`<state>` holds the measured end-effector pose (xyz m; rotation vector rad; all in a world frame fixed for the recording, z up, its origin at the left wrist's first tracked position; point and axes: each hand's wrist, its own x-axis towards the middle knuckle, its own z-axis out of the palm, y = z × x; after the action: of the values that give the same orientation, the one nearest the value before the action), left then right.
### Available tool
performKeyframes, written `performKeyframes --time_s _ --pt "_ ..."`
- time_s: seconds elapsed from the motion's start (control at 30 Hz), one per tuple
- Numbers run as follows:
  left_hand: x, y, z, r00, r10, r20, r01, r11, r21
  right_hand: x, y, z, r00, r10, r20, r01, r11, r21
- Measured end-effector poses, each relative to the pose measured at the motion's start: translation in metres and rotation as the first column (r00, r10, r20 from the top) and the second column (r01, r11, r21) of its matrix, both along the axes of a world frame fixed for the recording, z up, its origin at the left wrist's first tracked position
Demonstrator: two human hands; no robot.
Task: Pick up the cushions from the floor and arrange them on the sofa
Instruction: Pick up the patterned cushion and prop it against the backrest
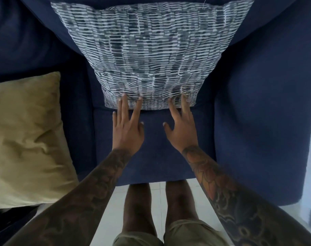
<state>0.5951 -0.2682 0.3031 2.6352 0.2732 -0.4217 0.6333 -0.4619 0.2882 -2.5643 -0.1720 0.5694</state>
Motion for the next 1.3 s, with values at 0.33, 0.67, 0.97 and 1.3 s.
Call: performKeyframes --time_s 0.33,0.67,0.97,1.3 --pt "-0.002 -0.002 -0.018 0.993 -0.006 -0.122 0.006 1.000 -0.001 0.001 0.004 -0.024 0.989 0.058 -0.137 -0.067 0.996 -0.061" --pt "0.023 0.002 -0.009 0.990 0.013 -0.142 -0.013 1.000 0.001 0.027 0.008 0.000 0.972 -0.031 -0.232 0.041 0.999 0.035" --pt "0.038 0.006 0.029 0.925 0.113 0.364 -0.145 0.988 0.062 0.046 0.012 0.045 0.923 -0.219 0.316 0.173 0.971 0.167" --pt "0.104 0.024 0.017 0.944 0.043 0.328 -0.087 0.989 0.120 0.101 0.031 0.026 0.921 -0.135 0.365 0.136 0.990 0.022"
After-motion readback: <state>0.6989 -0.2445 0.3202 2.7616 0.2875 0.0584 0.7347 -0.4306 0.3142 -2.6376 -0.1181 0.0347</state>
